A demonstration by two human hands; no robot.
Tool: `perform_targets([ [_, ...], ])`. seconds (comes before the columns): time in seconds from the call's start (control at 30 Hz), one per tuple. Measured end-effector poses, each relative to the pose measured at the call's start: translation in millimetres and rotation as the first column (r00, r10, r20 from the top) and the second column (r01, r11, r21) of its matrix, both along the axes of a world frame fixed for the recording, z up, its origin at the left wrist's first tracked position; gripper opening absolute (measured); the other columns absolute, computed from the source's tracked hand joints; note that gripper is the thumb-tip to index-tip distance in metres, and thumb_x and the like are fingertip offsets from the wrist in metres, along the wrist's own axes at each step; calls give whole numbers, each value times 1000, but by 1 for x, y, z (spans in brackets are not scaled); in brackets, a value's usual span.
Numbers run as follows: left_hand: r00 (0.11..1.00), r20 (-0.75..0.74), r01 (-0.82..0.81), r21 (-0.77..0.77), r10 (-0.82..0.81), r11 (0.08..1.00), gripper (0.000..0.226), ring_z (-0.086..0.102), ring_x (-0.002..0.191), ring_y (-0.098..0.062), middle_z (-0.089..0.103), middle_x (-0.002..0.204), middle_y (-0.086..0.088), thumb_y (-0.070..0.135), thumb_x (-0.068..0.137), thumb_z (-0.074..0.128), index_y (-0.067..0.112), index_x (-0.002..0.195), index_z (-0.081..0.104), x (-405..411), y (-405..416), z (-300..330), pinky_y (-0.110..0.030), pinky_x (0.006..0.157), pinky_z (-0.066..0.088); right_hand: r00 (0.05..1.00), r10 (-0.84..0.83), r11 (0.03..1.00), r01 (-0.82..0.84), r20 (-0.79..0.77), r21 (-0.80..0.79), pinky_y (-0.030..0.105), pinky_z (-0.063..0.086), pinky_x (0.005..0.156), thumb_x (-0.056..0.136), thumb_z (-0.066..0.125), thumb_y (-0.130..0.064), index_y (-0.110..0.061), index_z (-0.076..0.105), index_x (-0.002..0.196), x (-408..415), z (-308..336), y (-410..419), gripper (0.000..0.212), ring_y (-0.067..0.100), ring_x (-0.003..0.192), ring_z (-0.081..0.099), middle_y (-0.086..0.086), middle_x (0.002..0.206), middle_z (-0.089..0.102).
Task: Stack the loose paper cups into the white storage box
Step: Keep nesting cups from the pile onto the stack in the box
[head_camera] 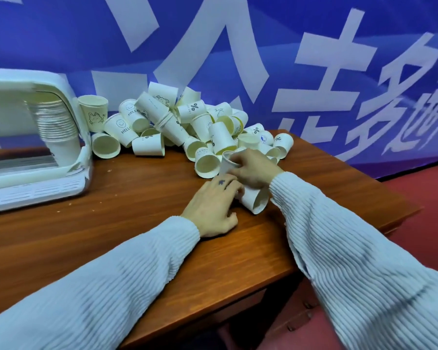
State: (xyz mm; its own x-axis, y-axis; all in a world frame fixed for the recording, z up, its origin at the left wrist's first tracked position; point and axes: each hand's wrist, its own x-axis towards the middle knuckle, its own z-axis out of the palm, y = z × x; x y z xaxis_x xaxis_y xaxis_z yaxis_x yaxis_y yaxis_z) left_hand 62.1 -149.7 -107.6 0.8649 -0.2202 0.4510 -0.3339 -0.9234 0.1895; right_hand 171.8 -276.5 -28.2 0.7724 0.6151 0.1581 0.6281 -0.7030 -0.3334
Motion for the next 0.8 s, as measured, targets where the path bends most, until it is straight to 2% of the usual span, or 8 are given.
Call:
perform_targets([
  [0.1, 997, 56, -50, 85, 45, 995, 67, 49, 123, -26, 53, 136, -4, 41, 80, 68, 17, 139, 47, 0, -1, 4, -41, 103, 41, 999, 23, 996, -20, -27, 92, 21, 36, 62, 93, 68, -24, -31, 48, 63, -1, 0, 2, 36, 3, 65, 47, -13, 64, 49],
  [0.2, 982, 158, -136, 194, 106, 972, 74, 48, 119, -28, 55, 132, -6, 51, 83, 63, 19, 146, 42, -3, -7, 8, -42, 101, 38, 994, -4, 966, 33, -110, 257, 31, 45, 67, 95, 62, -21, -17, 62, 70, -4, 4, -1, 25, 1, 62, 52, -6, 64, 59],
  [0.33, 975, 211, -125, 261, 70, 957, 73, 38, 134, -29, 50, 144, -6, 54, 82, 62, 27, 147, 42, 0, -14, 6, -44, 110, 29, 990, -58, 928, 100, -127, 358, 12, 36, 53, 96, 60, -14, -22, 51, 59, -20, 15, -7, 38, -4, 48, 48, -17, 47, 50],
  [0.4, 977, 212, -77, 295, 13, 952, 79, 35, 142, -30, 49, 149, -5, 51, 80, 68, 26, 150, 39, 2, -17, 5, -47, 119, 23, 993, -39, 920, 80, -116, 383, 10, 34, 52, 96, 62, -13, -25, 48, 56, -27, 18, -5, 43, -4, 48, 47, -19, 44, 48],
  [0.47, 973, 230, -72, 310, -1, 948, 79, 42, 138, -30, 56, 141, -6, 48, 80, 70, 22, 148, 42, 2, -19, 4, -48, 121, 22, 996, -25, 914, 56, -81, 402, 12, 34, 57, 94, 66, -18, -23, 55, 59, -32, 21, 2, 36, -2, 53, 47, -18, 50, 51],
  [0.53, 966, 257, -122, 309, 41, 943, 74, 48, 127, -32, 59, 130, -9, 51, 79, 69, 19, 143, 50, 0, -18, 5, -48, 118, 26, 999, -22, 906, 36, -38, 421, 24, 41, 64, 91, 69, -22, -13, 65, 70, -37, 26, 12, 23, 2, 61, 49, -7, 62, 58],
  [0.67, 956, 283, -151, 230, 82, 961, 61, 50, 125, -32, 59, 129, -11, 50, 77, 68, 14, 126, 62, -7, 0, 14, -46, 116, 30, 998, -59, 883, 53, -1, 466, 33, 41, 66, 89, 69, -24, 1, 63, 79, -51, 35, 29, 27, 9, 65, 47, 4, 68, 54],
  [0.8, 964, 239, -151, 117, 120, 982, 62, 52, 126, -25, 60, 130, -2, 53, 81, 63, 18, 132, 54, -31, 41, 28, -39, 112, 33, 992, -121, 754, 106, -22, 648, 47, 49, 69, 86, 64, -25, 3, 66, 85, -65, 42, 50, 28, 16, 71, 54, 18, 80, 66],
])
